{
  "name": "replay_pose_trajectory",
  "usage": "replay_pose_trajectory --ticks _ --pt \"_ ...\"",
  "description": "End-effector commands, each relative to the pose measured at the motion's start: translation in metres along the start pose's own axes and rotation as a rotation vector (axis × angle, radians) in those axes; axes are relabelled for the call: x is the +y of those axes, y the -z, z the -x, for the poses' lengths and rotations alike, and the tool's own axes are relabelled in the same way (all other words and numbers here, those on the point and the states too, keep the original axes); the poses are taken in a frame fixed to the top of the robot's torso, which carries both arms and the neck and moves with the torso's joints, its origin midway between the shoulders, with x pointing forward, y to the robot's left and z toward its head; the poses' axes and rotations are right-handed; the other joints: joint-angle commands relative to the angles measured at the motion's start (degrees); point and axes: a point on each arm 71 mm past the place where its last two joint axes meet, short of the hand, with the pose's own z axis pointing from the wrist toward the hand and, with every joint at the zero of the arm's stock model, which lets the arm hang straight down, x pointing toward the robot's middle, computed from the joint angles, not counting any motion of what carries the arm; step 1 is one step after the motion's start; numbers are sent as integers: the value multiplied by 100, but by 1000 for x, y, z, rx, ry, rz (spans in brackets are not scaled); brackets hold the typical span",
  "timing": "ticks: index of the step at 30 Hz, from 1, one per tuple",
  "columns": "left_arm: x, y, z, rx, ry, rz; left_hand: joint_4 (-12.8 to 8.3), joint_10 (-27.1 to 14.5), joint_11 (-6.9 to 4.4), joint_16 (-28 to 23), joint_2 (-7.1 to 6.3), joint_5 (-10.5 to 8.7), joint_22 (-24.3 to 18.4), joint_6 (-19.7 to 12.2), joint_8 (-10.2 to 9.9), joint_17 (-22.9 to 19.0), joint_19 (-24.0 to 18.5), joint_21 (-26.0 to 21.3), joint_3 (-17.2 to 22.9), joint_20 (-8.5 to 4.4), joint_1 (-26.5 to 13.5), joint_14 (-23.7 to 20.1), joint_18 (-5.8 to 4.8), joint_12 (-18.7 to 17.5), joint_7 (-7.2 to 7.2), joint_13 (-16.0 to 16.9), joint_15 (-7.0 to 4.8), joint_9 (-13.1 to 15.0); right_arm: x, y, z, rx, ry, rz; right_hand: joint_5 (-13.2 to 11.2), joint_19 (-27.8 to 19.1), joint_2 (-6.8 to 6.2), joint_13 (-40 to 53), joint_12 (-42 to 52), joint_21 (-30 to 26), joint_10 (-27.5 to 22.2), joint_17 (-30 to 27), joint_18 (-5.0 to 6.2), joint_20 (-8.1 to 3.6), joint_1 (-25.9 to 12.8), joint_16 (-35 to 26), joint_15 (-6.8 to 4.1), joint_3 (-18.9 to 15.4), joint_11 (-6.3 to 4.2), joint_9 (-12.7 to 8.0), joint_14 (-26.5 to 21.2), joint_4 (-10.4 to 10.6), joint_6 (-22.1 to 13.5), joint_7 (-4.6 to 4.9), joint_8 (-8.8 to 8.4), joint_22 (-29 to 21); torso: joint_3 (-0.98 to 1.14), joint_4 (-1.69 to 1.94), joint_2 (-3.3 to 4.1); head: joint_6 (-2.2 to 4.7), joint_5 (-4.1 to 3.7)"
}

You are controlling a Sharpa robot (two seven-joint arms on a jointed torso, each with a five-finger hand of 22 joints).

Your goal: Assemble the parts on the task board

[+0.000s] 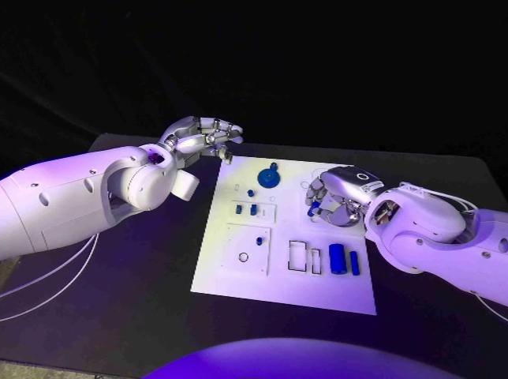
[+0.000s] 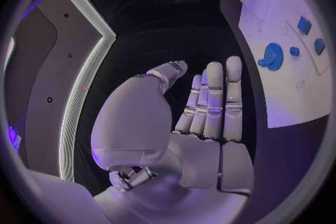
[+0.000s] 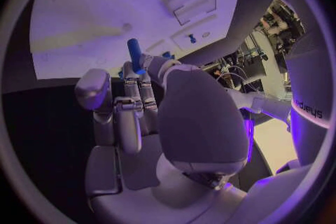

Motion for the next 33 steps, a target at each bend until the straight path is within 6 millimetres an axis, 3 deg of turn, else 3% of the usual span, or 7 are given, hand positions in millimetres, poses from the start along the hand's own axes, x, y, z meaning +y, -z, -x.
replay_pose_trajectory --ticks 1,11,20,25,33 --pt "-1 -1 -3 17 2 -6 -3 -48 14 12 13 9 -12 -61 28 -10 59 -37 -32 -2 -40 -40 62 25 8 -9 15 6 7 3 8 -49 -47 10 39 8 52 43 -9 35 387 729 -100 -32 2 38 -54 6 -352 3 429 -31 5 17 22 4 0 5 0 3 10" --pt "-1 -2 -4 22 4 -8 -3 -48 14 12 13 9 -12 -61 28 -10 59 -37 -32 -2 -40 -40 62 25 8 -9 15 6 55 1 11 -77 -116 144 129 5 41 79 -42 21 389 731 -99 -38 -57 39 -54 83 -349 48 430 -136 -30 24 29 11 6 3 8 1 70" --pt "-1 -4 -7 30 6 -10 0 -52 15 14 22 11 -15 -65 32 -12 61 -41 -31 -2 -38 -41 62 28 8 -10 16 6 109 -8 -13 -34 -181 283 152 -3 41 95 -55 -6 388 718 -94 -39 -74 34 -52 117 -346 65 427 -188 -47 28 30 3 2 10 13 0 108" --pt "-1 -4 -8 33 7 -10 0 -52 15 14 22 11 -15 -65 32 -12 61 -41 -31 -2 -38 -41 62 28 8 -10 16 6 120 -11 -30 3 -212 300 154 -10 39 97 -58 -29 388 711 -89 -39 -79 31 -52 121 -345 68 426 -198 -49 30 30 -8 -4 11 15 -16 158" --pt "-1 -5 -9 34 7 -9 0 -52 15 14 22 11 -15 -65 32 -12 61 -41 -31 -2 -38 -41 62 28 8 -10 16 6 120 -16 -54 64 -229 279 153 -15 38 103 -65 -44 383 700 -87 -38 -98 27 -50 129 -340 74 423 -213 -59 35 28 -14 3 4 10 -49 221"
